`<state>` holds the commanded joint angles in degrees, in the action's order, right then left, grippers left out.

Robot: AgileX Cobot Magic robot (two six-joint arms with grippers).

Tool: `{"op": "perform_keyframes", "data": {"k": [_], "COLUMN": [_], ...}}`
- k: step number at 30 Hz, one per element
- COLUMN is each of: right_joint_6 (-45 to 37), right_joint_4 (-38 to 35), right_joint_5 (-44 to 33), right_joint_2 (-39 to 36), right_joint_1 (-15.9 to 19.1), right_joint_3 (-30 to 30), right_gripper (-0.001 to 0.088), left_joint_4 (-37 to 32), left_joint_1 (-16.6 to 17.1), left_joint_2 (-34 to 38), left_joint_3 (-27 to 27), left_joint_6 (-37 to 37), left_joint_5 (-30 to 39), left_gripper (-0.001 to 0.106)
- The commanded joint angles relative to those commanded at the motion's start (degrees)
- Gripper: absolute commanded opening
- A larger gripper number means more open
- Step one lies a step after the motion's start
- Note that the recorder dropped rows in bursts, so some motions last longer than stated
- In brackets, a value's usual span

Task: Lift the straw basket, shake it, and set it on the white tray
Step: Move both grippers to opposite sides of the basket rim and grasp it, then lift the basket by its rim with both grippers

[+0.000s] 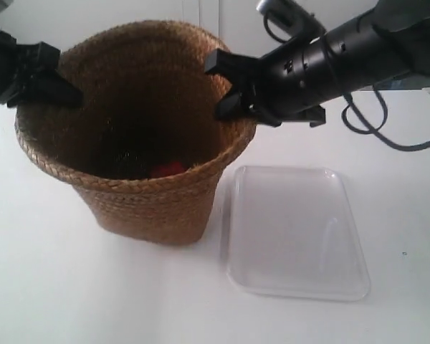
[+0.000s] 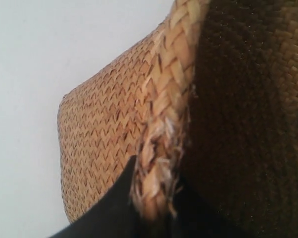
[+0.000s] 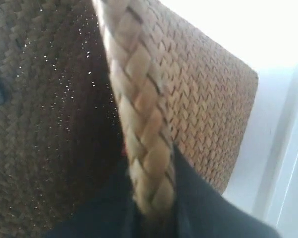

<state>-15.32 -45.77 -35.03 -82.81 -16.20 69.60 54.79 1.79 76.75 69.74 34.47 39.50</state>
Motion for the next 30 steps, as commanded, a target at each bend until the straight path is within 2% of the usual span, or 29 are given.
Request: {"op": "perform_keyframes", "data": {"k": [5,10,15,19,22,24,26,28,30], "right_joint_6": [0.12,0.12,2.01,5.23,5.23,5.23,5.23,5.23,5.23], "right_joint_4": [6.69,8.05,10.85,10.98,10.98,9.55,4.56,1.33,1.19], "right_joint_5": [-0.66,-7.29,-5.43,-4.56,0.47,9.85,23.23,31.28,30.96], "right_joint_2": [7.77,16.45,27.66,36.80,39.82,39.67,37.65,34.96,33.36], "right_joint_1": [-0.04,-0.56,-2.09,-2.09,-2.09,-2.09,-2.09,-2.09,-2.09], "right_joint_3": [-1.85,-8.17,-13.91,-19.49,-25.19,-29.27,-33.25,-35.01,-34.74], "right_gripper": [0.0000,0.0000,0.0000,0.0000,0.0000,0.0000,0.0000,0.0000,0.0000], "left_joint_4": [-0.37,0.67,0.41,0.66,0.66,1.98,7.51,9.15,7.74], "left_joint_1": [-3.08,-9.15,-15.23,-18.11,-18.51,-18.51,-18.51,-18.51,-18.51], "left_joint_2": [-7.09,-13.95,-23.14,-30.19,-32.51,-32.14,-30.10,-27.93,-26.63], "left_joint_3": [-3.67,-11.14,-16.37,-19.48,-21.77,-24.06,-26.11,-26.47,-26.47], "left_joint_6": [0.29,0.29,0.29,0.29,0.29,0.18,0.08,0.21,0.21], "left_joint_5": [-5.14,-10.61,-15.04,-15.52,-17.30,-23.16,-30.95,-34.94,-35.60], "left_gripper": [0.000,0.000,0.000,0.000,0.000,0.000,0.000,0.000,0.000]}}
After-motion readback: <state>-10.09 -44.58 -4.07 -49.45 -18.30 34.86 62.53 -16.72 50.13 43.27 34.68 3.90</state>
